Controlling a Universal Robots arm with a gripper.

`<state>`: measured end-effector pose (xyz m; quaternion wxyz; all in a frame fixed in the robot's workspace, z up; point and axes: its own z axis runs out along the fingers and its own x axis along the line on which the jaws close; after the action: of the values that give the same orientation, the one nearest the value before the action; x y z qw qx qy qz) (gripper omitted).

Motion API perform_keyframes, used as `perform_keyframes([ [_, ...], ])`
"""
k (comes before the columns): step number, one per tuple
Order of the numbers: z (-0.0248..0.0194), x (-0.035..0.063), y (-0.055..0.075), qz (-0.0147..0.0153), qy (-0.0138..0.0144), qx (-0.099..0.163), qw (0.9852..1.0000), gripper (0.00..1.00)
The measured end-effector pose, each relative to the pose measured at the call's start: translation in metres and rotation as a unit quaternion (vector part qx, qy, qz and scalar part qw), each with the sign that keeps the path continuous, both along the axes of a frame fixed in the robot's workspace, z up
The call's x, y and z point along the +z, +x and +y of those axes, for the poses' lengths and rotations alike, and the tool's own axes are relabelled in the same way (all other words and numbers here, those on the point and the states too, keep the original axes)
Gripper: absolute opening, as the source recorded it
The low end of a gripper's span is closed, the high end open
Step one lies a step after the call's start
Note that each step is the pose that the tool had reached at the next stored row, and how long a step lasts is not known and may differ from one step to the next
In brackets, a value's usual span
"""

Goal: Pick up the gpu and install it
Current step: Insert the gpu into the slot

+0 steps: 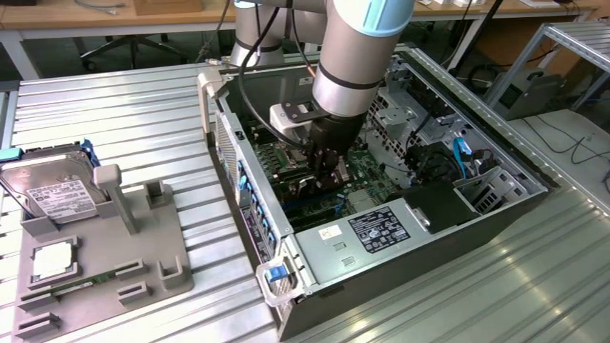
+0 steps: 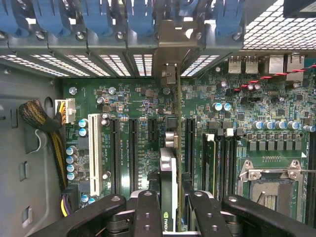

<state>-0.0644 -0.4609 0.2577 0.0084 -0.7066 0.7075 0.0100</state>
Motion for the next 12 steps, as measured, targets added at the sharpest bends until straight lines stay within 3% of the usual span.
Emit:
perform_keyframes([
  [12, 0.0001, -0.0008, 0.0002, 0.0000, 0.0000, 0.000, 1.0000, 0.27],
])
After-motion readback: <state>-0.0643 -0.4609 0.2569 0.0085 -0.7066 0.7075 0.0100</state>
